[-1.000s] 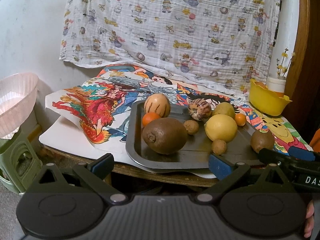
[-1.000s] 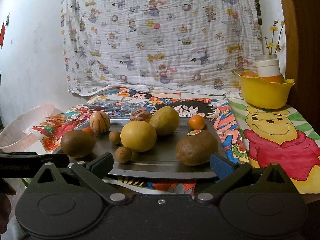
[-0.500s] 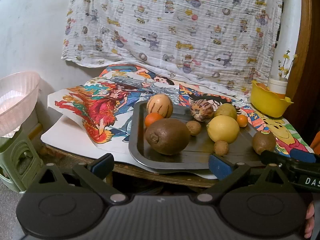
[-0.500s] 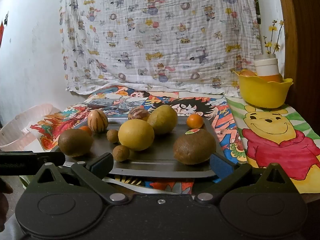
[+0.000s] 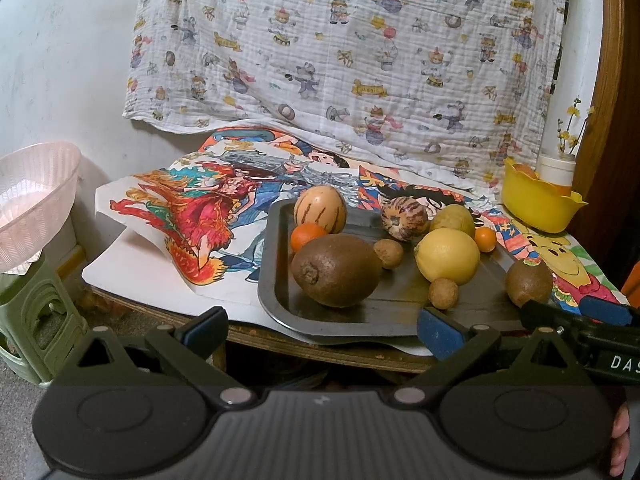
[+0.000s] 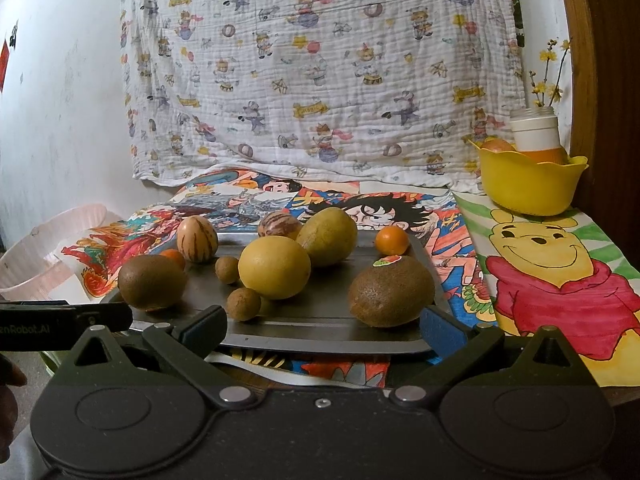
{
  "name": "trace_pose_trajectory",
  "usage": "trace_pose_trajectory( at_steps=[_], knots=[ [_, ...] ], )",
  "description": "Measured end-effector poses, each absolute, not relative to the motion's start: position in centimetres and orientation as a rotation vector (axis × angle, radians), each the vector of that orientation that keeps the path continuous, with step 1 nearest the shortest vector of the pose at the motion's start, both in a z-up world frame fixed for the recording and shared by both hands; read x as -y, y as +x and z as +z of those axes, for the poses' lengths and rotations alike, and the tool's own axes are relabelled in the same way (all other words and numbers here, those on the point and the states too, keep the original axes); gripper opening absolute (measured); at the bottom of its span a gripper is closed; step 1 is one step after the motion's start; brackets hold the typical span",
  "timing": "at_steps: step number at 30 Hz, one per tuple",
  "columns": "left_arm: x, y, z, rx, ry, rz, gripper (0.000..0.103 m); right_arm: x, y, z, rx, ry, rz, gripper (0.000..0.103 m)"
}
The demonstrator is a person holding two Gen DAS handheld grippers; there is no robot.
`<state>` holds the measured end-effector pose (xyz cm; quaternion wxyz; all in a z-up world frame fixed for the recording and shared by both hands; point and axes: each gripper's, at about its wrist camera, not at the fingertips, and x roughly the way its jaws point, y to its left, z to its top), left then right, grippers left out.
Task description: Organize fruits
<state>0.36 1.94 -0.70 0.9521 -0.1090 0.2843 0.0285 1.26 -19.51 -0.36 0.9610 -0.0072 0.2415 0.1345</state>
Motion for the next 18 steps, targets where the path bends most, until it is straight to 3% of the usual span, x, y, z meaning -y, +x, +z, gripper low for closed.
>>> trace_pose_trajectory(
  at_steps=[18],
  knots=[
    [-1.71, 0.33, -0.73, -0.581, -0.219, 0.057, 0.102, 19.43, 1.3, -0.48, -0.494, -0.015, 0.275, 0.102]
  ],
)
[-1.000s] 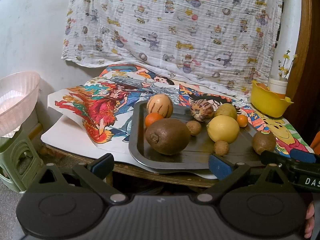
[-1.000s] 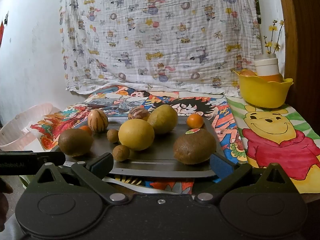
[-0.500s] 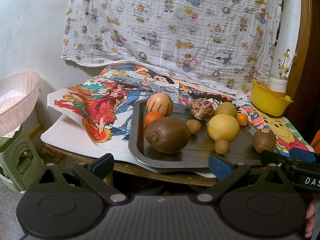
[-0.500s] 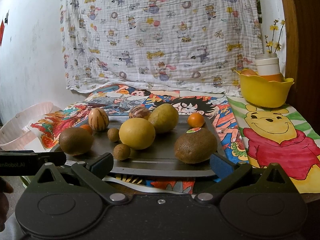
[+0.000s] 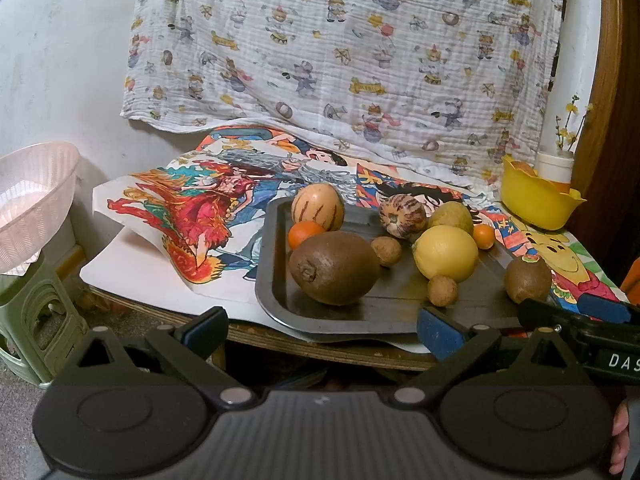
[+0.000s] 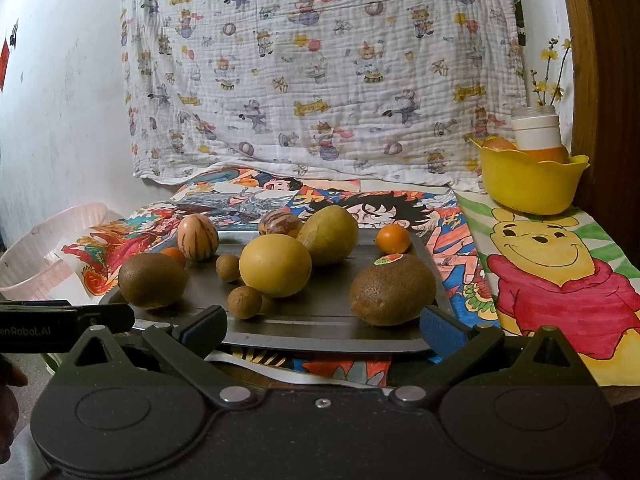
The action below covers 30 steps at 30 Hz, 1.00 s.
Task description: Organize fruits
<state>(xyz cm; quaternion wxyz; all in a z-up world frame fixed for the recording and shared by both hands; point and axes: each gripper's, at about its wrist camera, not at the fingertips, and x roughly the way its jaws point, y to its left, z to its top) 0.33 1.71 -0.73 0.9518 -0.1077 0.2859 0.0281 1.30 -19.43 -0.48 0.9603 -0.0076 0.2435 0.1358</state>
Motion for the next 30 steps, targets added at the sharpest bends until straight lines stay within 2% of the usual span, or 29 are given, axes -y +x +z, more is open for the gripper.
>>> trace_pose_trajectory(
  at_steps=[30],
  knots=[
    [-1.62, 0.38, -0.74, -0.584, -0.219, 0.057, 0.102, 19.24, 1.23, -0.69, -0.495, -0.019, 0.276, 0.102]
  ],
)
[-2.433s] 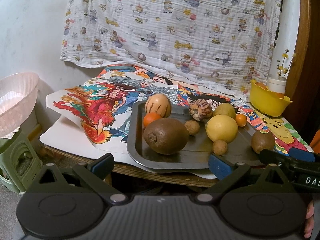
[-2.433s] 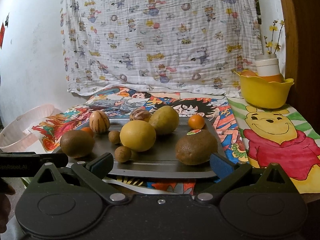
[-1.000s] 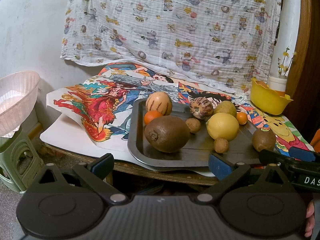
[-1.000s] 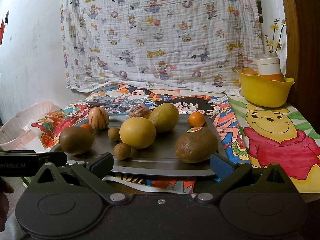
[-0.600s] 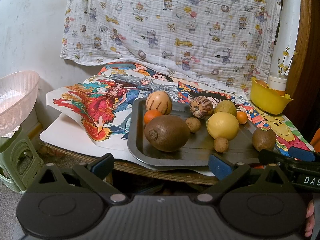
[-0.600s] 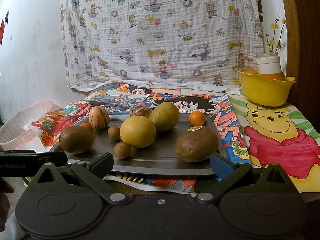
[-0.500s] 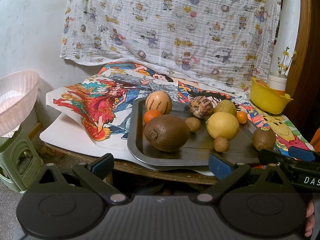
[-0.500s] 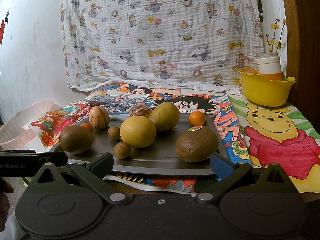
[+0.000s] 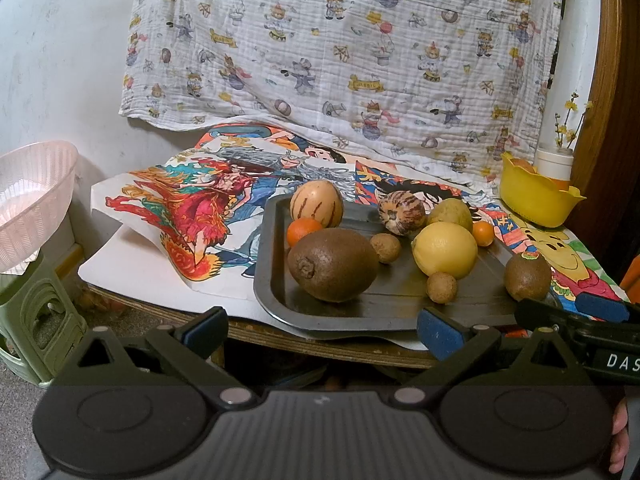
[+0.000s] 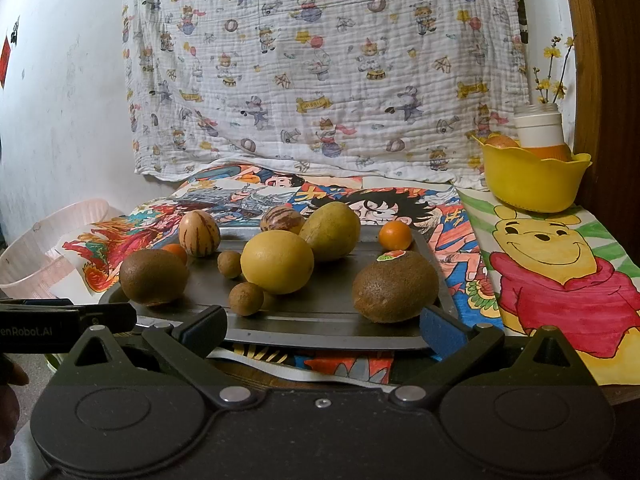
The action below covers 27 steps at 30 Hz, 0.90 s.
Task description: Organize fruits
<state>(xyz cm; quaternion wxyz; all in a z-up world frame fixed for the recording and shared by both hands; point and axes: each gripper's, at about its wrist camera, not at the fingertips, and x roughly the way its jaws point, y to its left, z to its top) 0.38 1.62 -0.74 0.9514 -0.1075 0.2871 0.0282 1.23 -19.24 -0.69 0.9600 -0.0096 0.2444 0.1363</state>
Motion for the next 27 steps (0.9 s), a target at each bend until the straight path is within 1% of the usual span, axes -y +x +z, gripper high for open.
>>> trace_pose_trajectory(
  at_steps=[11, 18, 27],
  knots=[
    [-1.5, 0.34, -1.2, -0.59, -0.232, 0.065, 0.102, 19.21, 1.26, -0.65, -0.496, -0.02, 0.276, 0.102],
    [-0.9, 0.62, -0.86, -0.622, -0.181, 0.075, 0.102, 19.23, 1.26, -0.59, -0.496, -0.02, 0.277, 0.102],
    [-1.22, 0.64, -0.94, -0.632, -0.24, 0.034, 0.102, 18.96, 1.03, -0.97, -0.49, -0.019, 0.275, 0.102]
  ],
)
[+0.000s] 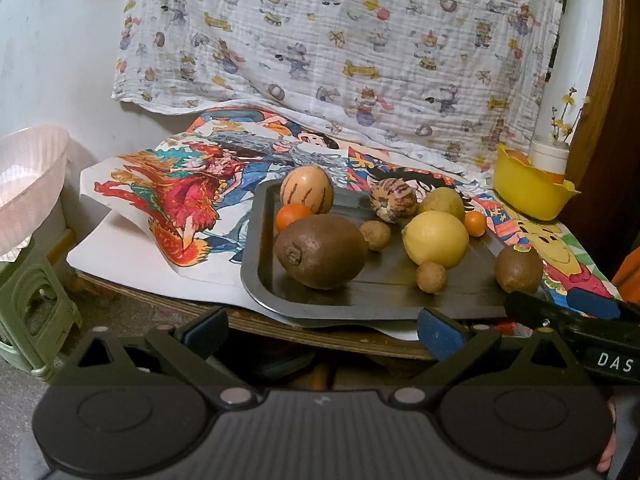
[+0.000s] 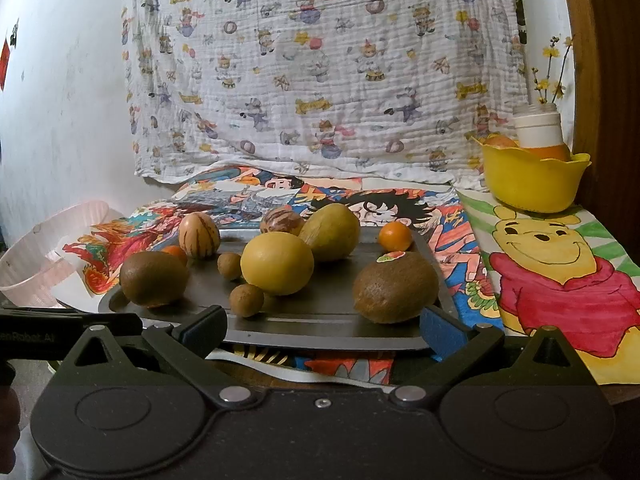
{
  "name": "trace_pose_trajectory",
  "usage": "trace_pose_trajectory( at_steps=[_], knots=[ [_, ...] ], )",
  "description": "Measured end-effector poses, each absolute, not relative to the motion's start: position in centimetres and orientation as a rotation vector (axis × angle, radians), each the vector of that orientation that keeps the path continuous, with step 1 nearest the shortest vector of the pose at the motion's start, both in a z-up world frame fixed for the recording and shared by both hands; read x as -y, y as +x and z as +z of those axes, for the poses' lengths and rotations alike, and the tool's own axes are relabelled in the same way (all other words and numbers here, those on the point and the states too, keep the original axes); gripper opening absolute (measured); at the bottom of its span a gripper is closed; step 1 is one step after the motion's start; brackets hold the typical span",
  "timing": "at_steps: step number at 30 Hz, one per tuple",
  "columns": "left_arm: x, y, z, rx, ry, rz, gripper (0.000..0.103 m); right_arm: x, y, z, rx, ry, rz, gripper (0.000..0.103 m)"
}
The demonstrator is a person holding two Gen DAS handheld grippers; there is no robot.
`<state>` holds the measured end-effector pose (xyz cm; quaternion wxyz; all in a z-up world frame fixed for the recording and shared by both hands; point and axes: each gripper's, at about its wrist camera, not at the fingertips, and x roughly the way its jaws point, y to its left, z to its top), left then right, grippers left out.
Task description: Organize fruits
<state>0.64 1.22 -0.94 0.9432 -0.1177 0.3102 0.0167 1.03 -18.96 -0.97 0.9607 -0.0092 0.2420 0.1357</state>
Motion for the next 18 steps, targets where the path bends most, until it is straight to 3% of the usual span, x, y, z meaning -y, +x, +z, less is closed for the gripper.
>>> trace_pose_trajectory(
  at_steps=[18],
  knots=[
    [-1.36, 0.66, -0.9, -0.63, -0.243, 0.049, 0.102, 19.08, 1.08, -0.78, -0.493, -0.018, 0.275, 0.102]
  ],
)
